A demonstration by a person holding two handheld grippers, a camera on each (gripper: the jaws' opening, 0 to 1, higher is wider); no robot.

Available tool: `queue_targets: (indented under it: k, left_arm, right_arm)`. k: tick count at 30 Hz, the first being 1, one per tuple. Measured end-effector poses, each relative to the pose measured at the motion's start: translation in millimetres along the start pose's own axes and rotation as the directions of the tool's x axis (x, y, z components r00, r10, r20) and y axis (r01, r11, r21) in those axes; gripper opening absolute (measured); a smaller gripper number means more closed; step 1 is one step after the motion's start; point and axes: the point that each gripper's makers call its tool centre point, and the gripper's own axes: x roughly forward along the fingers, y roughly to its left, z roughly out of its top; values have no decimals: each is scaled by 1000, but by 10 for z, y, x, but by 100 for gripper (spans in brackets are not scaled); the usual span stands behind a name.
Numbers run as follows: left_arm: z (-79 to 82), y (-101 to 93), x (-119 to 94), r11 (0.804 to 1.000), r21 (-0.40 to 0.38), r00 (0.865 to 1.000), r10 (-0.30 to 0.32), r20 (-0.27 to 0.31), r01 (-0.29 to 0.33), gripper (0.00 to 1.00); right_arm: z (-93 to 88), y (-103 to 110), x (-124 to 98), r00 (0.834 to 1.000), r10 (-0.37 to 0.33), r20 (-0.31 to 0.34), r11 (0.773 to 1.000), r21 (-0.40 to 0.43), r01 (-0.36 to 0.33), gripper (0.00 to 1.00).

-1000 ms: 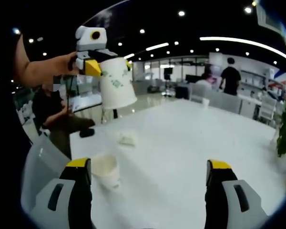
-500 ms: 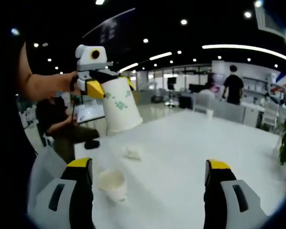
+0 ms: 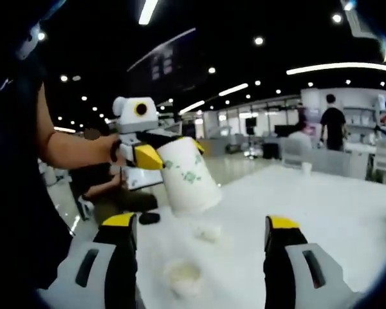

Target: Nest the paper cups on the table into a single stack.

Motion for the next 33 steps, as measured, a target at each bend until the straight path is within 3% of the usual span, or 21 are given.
queue_targets:
  k: [15, 22, 28, 33]
  left_arm:
    - [226, -102, -46, 999, -27, 993, -27, 115, 30, 37]
    - [102, -147, -56, 998, -19, 994, -56, 90, 58, 37]
    - [85, -173, -111, 996, -33, 993, -84, 83, 86, 37]
    - [-18, -189, -125, 994, -38, 994, -99, 43, 100, 37]
  right_arm:
    - [153, 213, 61, 995, 92, 22, 995, 34, -93, 57]
    - [224, 287, 68, 991, 130, 38, 990, 44, -132, 47]
    - [255, 319, 32, 986, 156, 51, 985, 62, -159, 42]
    - [357, 401, 10, 975, 204, 93, 974, 79, -211, 24]
